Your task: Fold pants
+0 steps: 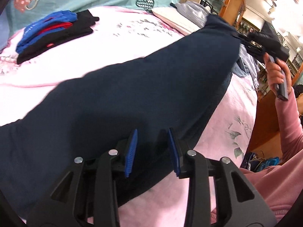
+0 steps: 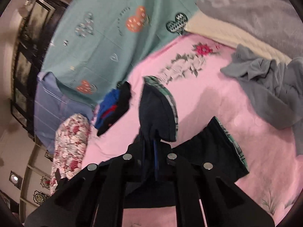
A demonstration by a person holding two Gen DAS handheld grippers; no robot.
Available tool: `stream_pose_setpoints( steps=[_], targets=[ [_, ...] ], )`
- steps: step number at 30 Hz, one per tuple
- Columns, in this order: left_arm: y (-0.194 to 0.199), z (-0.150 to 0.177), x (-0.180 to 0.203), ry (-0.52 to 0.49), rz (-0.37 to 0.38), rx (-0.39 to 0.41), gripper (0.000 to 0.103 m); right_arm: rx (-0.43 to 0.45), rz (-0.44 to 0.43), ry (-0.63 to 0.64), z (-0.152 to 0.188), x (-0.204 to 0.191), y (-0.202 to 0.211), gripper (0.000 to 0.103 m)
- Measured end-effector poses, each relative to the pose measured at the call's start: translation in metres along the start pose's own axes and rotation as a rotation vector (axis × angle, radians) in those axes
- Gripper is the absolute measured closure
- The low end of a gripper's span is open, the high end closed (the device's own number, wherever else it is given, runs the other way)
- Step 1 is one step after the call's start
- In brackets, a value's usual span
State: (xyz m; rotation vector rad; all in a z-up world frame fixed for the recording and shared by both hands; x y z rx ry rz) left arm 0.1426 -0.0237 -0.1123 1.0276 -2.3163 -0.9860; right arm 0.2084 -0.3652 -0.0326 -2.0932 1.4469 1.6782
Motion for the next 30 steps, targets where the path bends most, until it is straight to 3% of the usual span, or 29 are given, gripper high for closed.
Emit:
stream_pose_setpoints(
  steps=[3, 6, 7, 8, 9, 11, 14, 17, 20, 24, 30],
  targets=[
    [0.017, 0.007, -0.009, 0.019, -0.012, 0.014, 0.061, -0.003, 0.075, -0.045, 0.014, 0.036, 0.006, 0.095],
    [0.038, 0.016, -0.026, 0.047, -0.038, 0.027, 0.06, -0.038, 0.359, -0.111, 0.035, 0.113, -0.005, 0.087],
    [0.045, 0.019, -0.031, 0.054, -0.054, 0.029, 0.06, -0.052, 0.395, -0.134, 0.04, 0.128, -0.004, 0.085],
    [0.056, 0.023, -0.042, 0.065, -0.096, 0.03, 0.056, -0.021, 0.345, -0.171, 0.041, 0.128, 0.006, 0.081],
    [0.066, 0.027, -0.052, 0.076, -0.143, 0.029, 0.052, 0.001, 0.37, -0.175, 0.041, 0.127, 0.014, 0.073],
    [0.092, 0.039, -0.079, 0.115, -0.252, 0.031, 0.045, 0.1, 0.406, -0.054, 0.041, 0.097, 0.033, 0.072],
    [0.119, 0.053, -0.112, 0.199, -0.349, 0.04, 0.045, 0.085, 0.336, 0.222, 0.065, 0.025, 0.018, 0.071],
    [0.144, 0.072, -0.143, 0.314, -0.414, 0.064, 0.045, -0.082, 0.154, 0.592, 0.136, -0.067, -0.036, 0.071],
    [0.16, 0.092, -0.167, 0.422, -0.437, 0.087, 0.042, -0.26, 0.008, 0.86, 0.213, -0.117, -0.085, 0.071],
    [0.169, 0.119, -0.18, 0.508, -0.448, 0.079, 0.04, -0.43, -0.079, 1.073, 0.273, -0.139, -0.123, 0.071],
    [0.174, 0.146, -0.187, 0.561, -0.442, 0.074, 0.033, -0.606, -0.058, 1.207, 0.302, -0.135, -0.164, 0.073]
  ],
)
Point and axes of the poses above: each gripper's, at about its wrist camera, not at the fingertips, and y roughly against the way its jaws point, x to its right, z to its underside, the point moved 9 cm from there along -y, roughly the way its jaws point, and after that the axes turned 13 degrees about -y, right-handed, at the moved point
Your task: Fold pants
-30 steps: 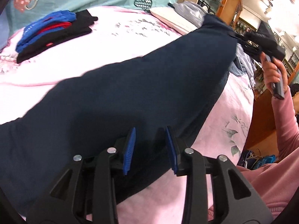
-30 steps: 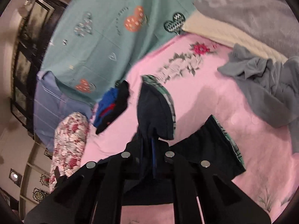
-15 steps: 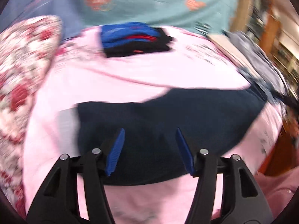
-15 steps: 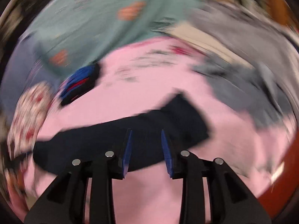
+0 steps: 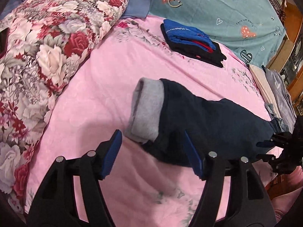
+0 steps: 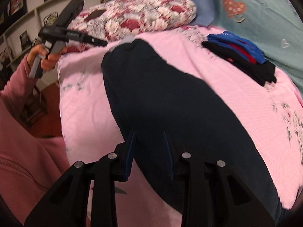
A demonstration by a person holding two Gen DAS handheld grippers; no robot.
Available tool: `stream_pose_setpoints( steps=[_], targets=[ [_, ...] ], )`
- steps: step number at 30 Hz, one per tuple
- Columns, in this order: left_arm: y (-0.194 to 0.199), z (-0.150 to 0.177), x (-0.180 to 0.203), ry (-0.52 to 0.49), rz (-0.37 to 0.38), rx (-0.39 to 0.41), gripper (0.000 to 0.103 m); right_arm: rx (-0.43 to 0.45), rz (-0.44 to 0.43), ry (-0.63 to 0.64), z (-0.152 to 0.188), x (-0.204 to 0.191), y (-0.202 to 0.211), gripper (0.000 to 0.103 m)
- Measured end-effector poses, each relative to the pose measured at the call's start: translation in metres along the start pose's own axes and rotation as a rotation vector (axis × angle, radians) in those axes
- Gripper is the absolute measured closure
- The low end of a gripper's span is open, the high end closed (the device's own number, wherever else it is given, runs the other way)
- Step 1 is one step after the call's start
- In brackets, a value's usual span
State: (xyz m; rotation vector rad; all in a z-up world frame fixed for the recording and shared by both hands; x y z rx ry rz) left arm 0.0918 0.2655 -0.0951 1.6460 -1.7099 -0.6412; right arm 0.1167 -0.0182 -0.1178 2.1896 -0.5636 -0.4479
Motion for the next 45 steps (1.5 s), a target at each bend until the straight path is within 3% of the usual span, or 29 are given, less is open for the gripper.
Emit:
stream_pose_setpoints(
  steps=[3, 4, 6, 12, 14, 15, 19, 21, 25, 27, 29, 30, 31, 33, 35, 38, 40, 41, 44, 45],
  targets=[
    [-0.005, 0.004, -0.004, 0.007, 0.012, -0.013, 0.032, -0.042, 0.026, 0.067, 0.002, -0.001, -0.01, 0.076],
    [-0.006, 0.004, -0.004, 0.007, 0.018, -0.016, 0.032, -0.047, 0.033, 0.075, 0.004, -0.001, -0.012, 0.087],
    [-0.013, 0.003, 0.0, 0.005, 0.053, -0.025, 0.032, -0.07, 0.006, 0.054, 0.002, 0.002, -0.018, 0.099],
    [-0.042, -0.009, -0.001, 0.009, 0.128, -0.06, 0.032, -0.024, -0.048, 0.026, -0.012, 0.001, -0.003, 0.1],
    [-0.05, -0.017, -0.002, 0.03, 0.162, -0.052, 0.038, -0.001, -0.048, 0.019, -0.017, 0.002, 0.006, 0.1],
    [-0.053, -0.02, -0.002, 0.038, 0.17, -0.052, 0.058, 0.009, -0.052, 0.016, -0.019, 0.0, 0.011, 0.1],
    [-0.048, -0.024, 0.0, 0.037, 0.179, -0.036, 0.076, 0.038, -0.08, 0.033, -0.021, -0.017, 0.026, 0.101],
    [-0.039, -0.023, 0.001, 0.037, 0.184, -0.013, 0.08, 0.026, -0.11, 0.039, -0.013, -0.028, 0.025, 0.101],
    [-0.034, -0.008, -0.006, 0.064, 0.163, 0.001, 0.081, -0.059, -0.074, 0.04, 0.013, -0.03, -0.013, 0.1],
    [-0.038, -0.002, -0.009, 0.075, 0.153, -0.015, 0.081, -0.063, -0.074, 0.036, 0.017, -0.028, -0.022, 0.097],
    [-0.032, -0.005, -0.008, 0.063, 0.141, -0.011, 0.08, -0.081, -0.092, 0.021, 0.015, -0.029, -0.017, 0.083],
    [-0.026, -0.01, -0.007, 0.04, 0.114, 0.0, 0.08, -0.053, -0.096, 0.008, 0.008, -0.027, -0.008, 0.067],
    [-0.018, -0.017, -0.007, 0.01, 0.059, 0.019, 0.079, -0.007, -0.087, -0.001, 0.001, -0.025, 0.001, 0.059],
    [-0.004, -0.031, -0.002, -0.031, -0.002, 0.061, 0.071, 0.06, -0.076, -0.043, -0.011, -0.016, 0.016, 0.059],
    [0.012, -0.048, 0.02, -0.063, 0.04, 0.133, 0.06, 0.09, -0.068, -0.12, -0.015, -0.001, 0.023, 0.059],
    [0.011, -0.057, 0.079, -0.153, 0.184, 0.168, 0.035, 0.095, -0.02, -0.252, -0.01, 0.027, 0.018, 0.059],
    [-0.009, -0.05, 0.116, -0.241, 0.233, 0.116, 0.032, 0.078, 0.062, -0.335, 0.001, 0.051, 0.015, 0.059],
    [-0.029, -0.04, 0.13, -0.288, 0.218, 0.049, 0.032, 0.08, 0.087, -0.362, 0.005, 0.06, 0.017, 0.059],
    [-0.077, -0.011, 0.134, -0.31, 0.165, -0.128, 0.032, 0.148, 0.198, -0.48, 0.027, 0.105, 0.058, 0.059],
    [-0.084, -0.005, 0.13, -0.301, 0.163, -0.144, 0.032, 0.187, 0.273, -0.528, 0.037, 0.129, 0.083, 0.057]
  ],
)
Point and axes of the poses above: each gripper's, at about its wrist camera, not at the fingertips, and y roughly against the way its jaws point, x to its right, z to its underside, the point moved 9 cm from there along -y, roughly the way its jaws point, and after that the axes turned 13 degrees about -y, right-handed, at the moved point
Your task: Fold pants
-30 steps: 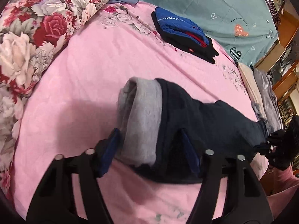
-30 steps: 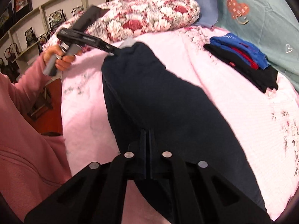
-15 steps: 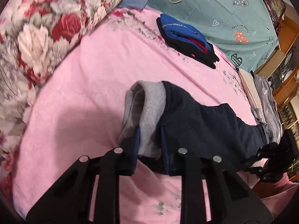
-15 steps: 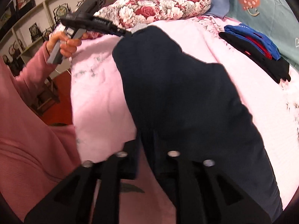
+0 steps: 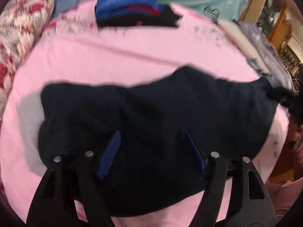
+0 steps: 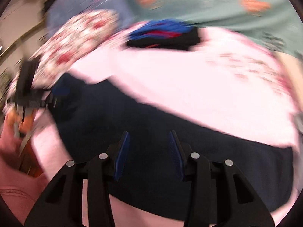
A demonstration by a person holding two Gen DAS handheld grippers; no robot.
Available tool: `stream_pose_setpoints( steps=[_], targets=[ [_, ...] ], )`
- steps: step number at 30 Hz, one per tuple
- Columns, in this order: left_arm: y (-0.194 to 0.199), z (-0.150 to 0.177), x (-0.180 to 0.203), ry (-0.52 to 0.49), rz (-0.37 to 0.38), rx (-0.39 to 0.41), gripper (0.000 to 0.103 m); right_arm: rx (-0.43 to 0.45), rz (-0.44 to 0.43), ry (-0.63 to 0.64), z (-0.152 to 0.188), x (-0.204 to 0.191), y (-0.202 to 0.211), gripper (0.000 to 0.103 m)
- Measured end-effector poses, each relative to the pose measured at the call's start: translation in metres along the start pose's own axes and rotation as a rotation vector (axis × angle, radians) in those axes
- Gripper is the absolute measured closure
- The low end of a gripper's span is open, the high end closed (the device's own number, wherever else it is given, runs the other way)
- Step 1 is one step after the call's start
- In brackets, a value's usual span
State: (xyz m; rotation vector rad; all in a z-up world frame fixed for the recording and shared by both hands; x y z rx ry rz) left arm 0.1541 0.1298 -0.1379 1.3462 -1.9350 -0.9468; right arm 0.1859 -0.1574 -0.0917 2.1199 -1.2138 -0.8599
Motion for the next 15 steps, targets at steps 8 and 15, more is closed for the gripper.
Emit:
stream_pose_setpoints(
  steps=[8, 15],
  targets=[
    [0.0, -0.003, -0.002, 0.041, -0.012, 0.035, 0.023, 0.107, 0.379, -0.344, -0.012, 0.21, 0.071, 0.045],
    [-0.005, -0.005, 0.006, 0.028, -0.077, 0.004, 0.019, -0.061, 0.338, -0.319, 0.01, 0.221, 0.017, 0.089]
  ],
)
Point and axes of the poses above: each gripper's, at about its wrist camera, not at the fingertips, and y roughly against the way its jaws point, x to its right, z to its underside, the point moved 9 cm from there along -y, roughly the way its jaws point, and after that the axes turned 13 degrees about -y, right-handed, at the moved point
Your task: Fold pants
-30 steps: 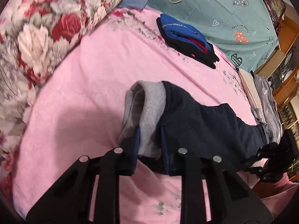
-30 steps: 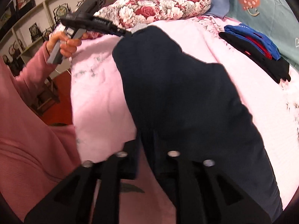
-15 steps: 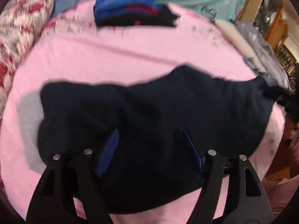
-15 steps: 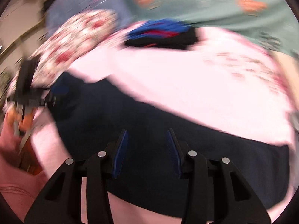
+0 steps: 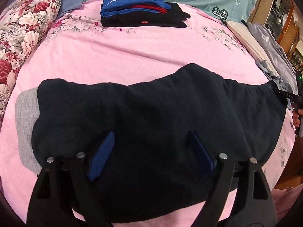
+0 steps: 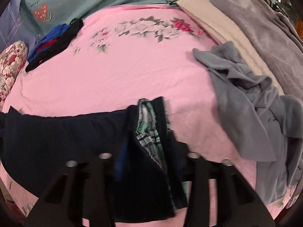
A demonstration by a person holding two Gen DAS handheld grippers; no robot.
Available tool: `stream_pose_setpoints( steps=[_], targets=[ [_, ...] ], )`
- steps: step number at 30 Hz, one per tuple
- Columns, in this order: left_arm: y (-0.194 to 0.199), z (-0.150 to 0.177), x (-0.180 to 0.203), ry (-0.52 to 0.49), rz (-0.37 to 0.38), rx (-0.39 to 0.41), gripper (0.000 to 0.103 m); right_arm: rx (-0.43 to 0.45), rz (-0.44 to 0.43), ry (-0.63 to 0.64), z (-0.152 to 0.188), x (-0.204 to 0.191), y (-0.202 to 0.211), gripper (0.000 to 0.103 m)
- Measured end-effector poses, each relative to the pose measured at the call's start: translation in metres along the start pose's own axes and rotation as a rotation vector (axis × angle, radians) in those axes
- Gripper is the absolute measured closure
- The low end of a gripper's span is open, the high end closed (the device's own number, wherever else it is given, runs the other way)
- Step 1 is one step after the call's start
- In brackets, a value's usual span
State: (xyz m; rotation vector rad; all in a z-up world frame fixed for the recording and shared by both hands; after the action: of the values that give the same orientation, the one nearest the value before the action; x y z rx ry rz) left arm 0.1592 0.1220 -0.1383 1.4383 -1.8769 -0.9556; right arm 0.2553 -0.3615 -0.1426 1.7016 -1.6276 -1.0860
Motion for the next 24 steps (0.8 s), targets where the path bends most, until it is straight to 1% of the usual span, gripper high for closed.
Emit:
stream_pose_setpoints(
  steps=[1, 2, 3, 4, 6, 8, 9, 10, 11, 12, 13, 14, 15, 16, 17, 18, 20, 21, 23, 24],
  targets=[
    [0.0, -0.001, -0.001, 0.01, 0.0, -0.003, 0.019, 0.003, 0.016, 0.03, 0.0, -0.007, 0.005, 0.095],
    [0.0, -0.002, -0.002, 0.018, 0.001, -0.007, 0.019, 0.018, 0.03, 0.051, -0.003, -0.011, 0.011, 0.096],
    [0.0, -0.002, -0.003, 0.03, 0.003, -0.012, 0.019, 0.057, 0.048, 0.062, -0.009, -0.013, 0.026, 0.096],
    [0.001, -0.002, -0.003, 0.041, 0.006, -0.011, 0.019, 0.094, 0.053, 0.06, -0.014, -0.014, 0.039, 0.096],
    [0.0, -0.002, -0.003, 0.05, 0.005, -0.008, 0.019, 0.15, 0.049, 0.028, -0.023, -0.004, 0.059, 0.096],
    [-0.001, -0.002, -0.001, 0.037, -0.006, -0.003, 0.016, 0.131, 0.052, -0.017, -0.017, 0.011, 0.054, 0.096],
    [-0.003, -0.001, 0.001, 0.023, -0.015, -0.004, 0.015, 0.075, 0.063, -0.047, -0.007, 0.021, 0.035, 0.096],
    [-0.004, -0.001, 0.003, 0.011, -0.022, -0.009, 0.014, 0.025, 0.08, -0.054, 0.004, 0.025, 0.019, 0.092],
    [-0.004, -0.001, 0.005, -0.013, -0.035, -0.022, 0.014, 0.027, 0.093, -0.046, 0.009, 0.027, 0.01, 0.092],
    [-0.004, 0.0, 0.006, -0.032, -0.038, -0.032, 0.014, 0.049, 0.118, -0.029, 0.009, 0.027, 0.012, 0.085],
    [-0.002, 0.0, 0.007, -0.044, -0.034, -0.033, 0.014, 0.059, 0.147, -0.026, 0.007, 0.027, 0.018, 0.074],
    [0.002, 0.001, 0.006, -0.048, -0.021, -0.036, 0.014, 0.082, 0.188, -0.046, 0.002, 0.03, 0.03, 0.069],
    [0.006, 0.0, 0.005, -0.042, -0.008, -0.037, 0.014, 0.109, 0.219, -0.071, -0.003, 0.032, 0.041, 0.06],
    [0.01, -0.001, 0.004, -0.033, 0.003, -0.033, 0.014, 0.14, 0.234, -0.093, -0.007, 0.032, 0.054, 0.058],
    [0.016, -0.006, 0.002, -0.019, 0.008, -0.014, 0.014, 0.172, 0.222, -0.105, -0.012, 0.027, 0.066, 0.057],
    [0.022, -0.012, 0.001, -0.006, 0.012, 0.012, 0.014, 0.207, 0.177, -0.107, -0.017, 0.013, 0.078, 0.056],
    [0.03, -0.027, 0.009, 0.012, 0.059, 0.072, 0.014, 0.24, 0.06, -0.077, -0.022, -0.026, 0.089, 0.055],
    [0.032, -0.035, 0.017, 0.013, 0.107, 0.104, 0.014, 0.238, -0.029, -0.029, -0.021, -0.059, 0.088, 0.055],
    [0.029, -0.048, 0.033, -0.005, 0.165, 0.136, 0.014, 0.203, -0.192, 0.083, -0.009, -0.126, 0.079, 0.055],
    [0.026, -0.053, 0.04, -0.016, 0.182, 0.138, 0.014, 0.181, -0.253, 0.129, -0.002, -0.152, 0.073, 0.055]
  ],
)
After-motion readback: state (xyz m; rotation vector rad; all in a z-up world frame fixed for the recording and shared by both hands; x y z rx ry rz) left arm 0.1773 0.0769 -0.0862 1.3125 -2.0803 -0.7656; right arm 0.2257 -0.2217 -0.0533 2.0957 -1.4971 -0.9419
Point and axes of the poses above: each gripper's, at about its wrist camera, not at the fingertips, and y roughly against the way its jaws point, x to its right, z to its underside, the point moved 9 cm from there along -y, roughly the way its jaws point, and after that the axes turned 13 degrees about -y, right-handed, at the moved point
